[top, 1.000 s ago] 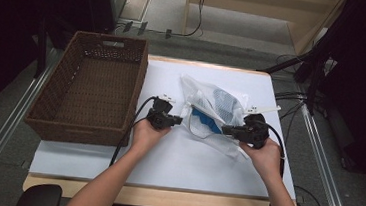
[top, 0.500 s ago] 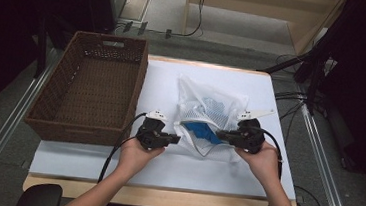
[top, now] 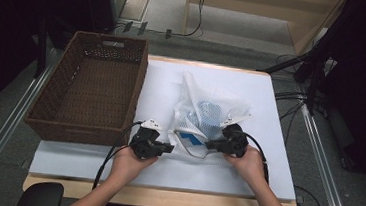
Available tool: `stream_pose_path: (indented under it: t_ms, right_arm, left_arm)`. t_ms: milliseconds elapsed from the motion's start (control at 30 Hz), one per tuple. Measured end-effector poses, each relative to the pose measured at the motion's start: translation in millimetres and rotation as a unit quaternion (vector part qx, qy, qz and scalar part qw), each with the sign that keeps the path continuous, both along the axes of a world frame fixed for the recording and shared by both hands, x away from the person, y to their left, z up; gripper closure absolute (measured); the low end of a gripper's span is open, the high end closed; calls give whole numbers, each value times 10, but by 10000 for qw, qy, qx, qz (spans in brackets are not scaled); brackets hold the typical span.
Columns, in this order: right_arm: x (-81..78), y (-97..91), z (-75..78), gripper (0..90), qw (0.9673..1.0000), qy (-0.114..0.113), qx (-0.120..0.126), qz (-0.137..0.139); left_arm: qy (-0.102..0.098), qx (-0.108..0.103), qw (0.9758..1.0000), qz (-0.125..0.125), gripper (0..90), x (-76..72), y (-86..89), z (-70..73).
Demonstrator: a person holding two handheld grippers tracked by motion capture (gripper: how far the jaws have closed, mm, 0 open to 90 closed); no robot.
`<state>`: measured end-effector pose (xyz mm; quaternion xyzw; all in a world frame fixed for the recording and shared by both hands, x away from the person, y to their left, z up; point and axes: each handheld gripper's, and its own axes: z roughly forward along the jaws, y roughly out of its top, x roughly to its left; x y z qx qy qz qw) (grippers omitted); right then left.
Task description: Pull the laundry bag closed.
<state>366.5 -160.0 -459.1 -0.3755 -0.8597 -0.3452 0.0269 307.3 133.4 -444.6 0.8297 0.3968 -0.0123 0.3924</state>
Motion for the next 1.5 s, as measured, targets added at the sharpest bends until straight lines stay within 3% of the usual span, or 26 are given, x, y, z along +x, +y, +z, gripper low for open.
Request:
stream_pose_path:
  t_ms: [167, 300, 333, 433, 633, 800, 967, 1267, 1500]
  right_arm:
    - [88, -23, -30, 895, 9997, -138, -144, -154]
    - [193, -52, -22, 897, 9967, -483, -446, -469]
    - [213, -63, -29, 897, 9964, -525, -427, -501]
    - [208, -67, -24, 894, 9968, -486, -380, -503]
    - [80, -59, 62, 888, 9978, -496, -289, -328]
    - [-61, -69, 111, 879, 9984, -505, -215, -140]
    - [-171, -65, 133, 812, 9982, -534, -245, 73]
    - [-330, -169, 200, 698, 9979, -554, -329, 89]
    - [-308, -264, 321, 546, 9976, -685, 98, -64]
  left_arm:
    - [164, 153, 9997, 6, 900, -62, 70, -63]
    - [213, 98, 9997, 87, 900, -103, 126, -107]
    - [229, 94, 9996, 99, 900, -106, 134, -129]
    - [243, -105, 9995, 160, 900, -115, 168, -196]
    - [77, -134, 9996, 219, 889, -119, 224, -148]
    - [158, -160, 9995, 207, 893, -96, 232, -163]
    - [109, -147, 9996, 228, 876, -92, 243, -154]
    - [-14, -219, 9994, 269, 794, -85, 281, -87]
    - [-100, -150, 9996, 204, 695, -86, 264, -55]
